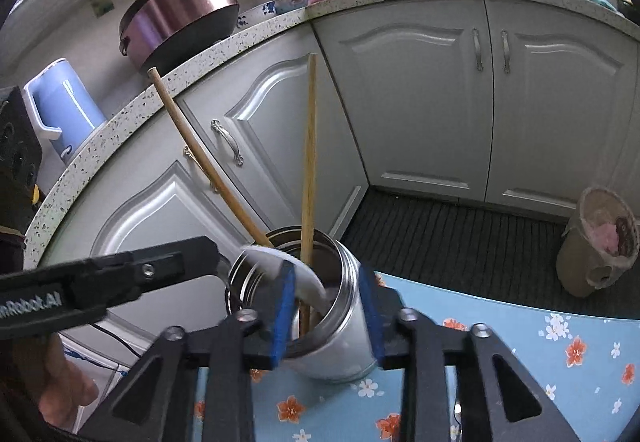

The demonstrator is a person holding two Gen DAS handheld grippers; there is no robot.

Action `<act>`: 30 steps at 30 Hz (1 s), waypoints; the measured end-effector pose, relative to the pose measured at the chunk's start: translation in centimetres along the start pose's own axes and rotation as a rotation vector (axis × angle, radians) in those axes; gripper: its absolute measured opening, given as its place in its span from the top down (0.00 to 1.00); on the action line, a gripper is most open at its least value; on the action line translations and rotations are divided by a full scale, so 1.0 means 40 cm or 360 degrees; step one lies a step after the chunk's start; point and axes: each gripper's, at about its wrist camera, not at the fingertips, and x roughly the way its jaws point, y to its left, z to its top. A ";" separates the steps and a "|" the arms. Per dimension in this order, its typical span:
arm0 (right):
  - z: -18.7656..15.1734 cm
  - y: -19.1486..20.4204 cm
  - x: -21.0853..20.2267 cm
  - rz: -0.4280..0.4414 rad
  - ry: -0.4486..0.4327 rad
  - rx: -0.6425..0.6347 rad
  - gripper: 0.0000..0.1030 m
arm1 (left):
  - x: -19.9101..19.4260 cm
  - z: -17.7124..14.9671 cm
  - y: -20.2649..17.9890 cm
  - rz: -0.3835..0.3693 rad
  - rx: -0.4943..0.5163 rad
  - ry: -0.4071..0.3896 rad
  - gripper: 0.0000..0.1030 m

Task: Organize utensils
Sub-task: 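Lower both spoons into the jar and open both tools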

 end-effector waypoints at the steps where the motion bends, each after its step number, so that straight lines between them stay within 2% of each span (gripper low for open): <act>1: -0.001 -0.001 -0.002 0.0003 0.0002 0.0003 0.68 | 0.000 0.002 0.000 0.0001 0.0001 0.0001 0.63; 11: -0.003 -0.010 -0.029 -0.0002 0.0001 0.0043 0.61 | -0.022 0.007 0.002 0.0007 0.0001 -0.0006 0.61; 15: -0.007 -0.013 -0.048 -0.0012 -0.0004 0.0031 0.60 | -0.030 0.009 0.009 -0.0003 -0.0009 -0.0014 0.47; 30: -0.034 -0.013 -0.113 -0.0054 0.0007 0.0020 0.57 | -0.061 -0.031 -0.014 0.0084 0.0052 -0.0058 0.46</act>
